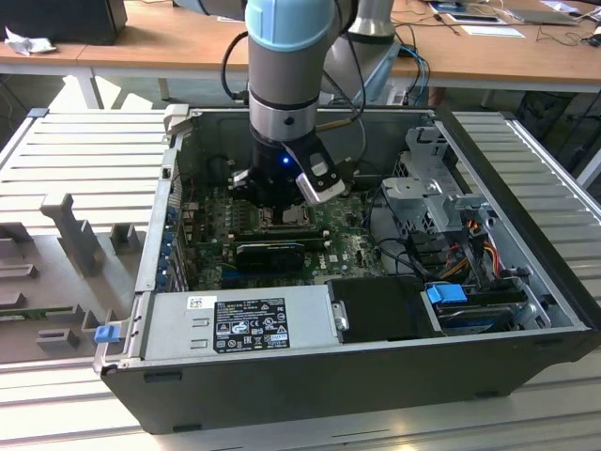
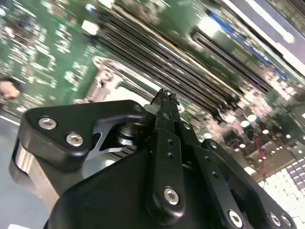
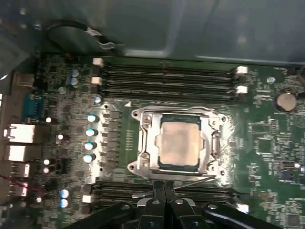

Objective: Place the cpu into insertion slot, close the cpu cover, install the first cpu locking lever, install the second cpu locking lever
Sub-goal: 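Install the second cpu locking lever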

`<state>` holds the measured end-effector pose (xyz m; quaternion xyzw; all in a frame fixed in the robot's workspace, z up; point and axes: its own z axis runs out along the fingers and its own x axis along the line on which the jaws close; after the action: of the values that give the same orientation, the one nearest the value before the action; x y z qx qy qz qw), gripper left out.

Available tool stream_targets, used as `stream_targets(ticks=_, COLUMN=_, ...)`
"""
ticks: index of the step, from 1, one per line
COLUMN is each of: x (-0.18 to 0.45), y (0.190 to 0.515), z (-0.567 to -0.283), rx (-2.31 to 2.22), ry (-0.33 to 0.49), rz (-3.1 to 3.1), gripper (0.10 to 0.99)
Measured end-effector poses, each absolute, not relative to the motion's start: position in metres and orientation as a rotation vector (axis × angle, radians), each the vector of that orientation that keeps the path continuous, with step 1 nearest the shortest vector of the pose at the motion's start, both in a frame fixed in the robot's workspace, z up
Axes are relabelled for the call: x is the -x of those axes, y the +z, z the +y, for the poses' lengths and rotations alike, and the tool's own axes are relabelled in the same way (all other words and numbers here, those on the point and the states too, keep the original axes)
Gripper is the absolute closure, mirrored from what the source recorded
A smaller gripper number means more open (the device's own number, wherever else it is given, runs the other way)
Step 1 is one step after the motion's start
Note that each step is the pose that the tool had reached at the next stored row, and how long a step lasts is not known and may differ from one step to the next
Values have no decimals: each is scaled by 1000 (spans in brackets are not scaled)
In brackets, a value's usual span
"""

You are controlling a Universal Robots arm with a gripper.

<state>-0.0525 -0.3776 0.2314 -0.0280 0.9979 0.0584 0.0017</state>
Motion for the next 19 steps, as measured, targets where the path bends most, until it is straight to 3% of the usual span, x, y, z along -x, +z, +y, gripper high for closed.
stream_targets(ticks=6, x=56, y=218, z=-378, rx=92, ry=200, rz=3130, gripper=980)
stream_targets(ticks=19, x=73, y=211, z=-398, rx=92, ry=357, rz=3113, gripper=980)
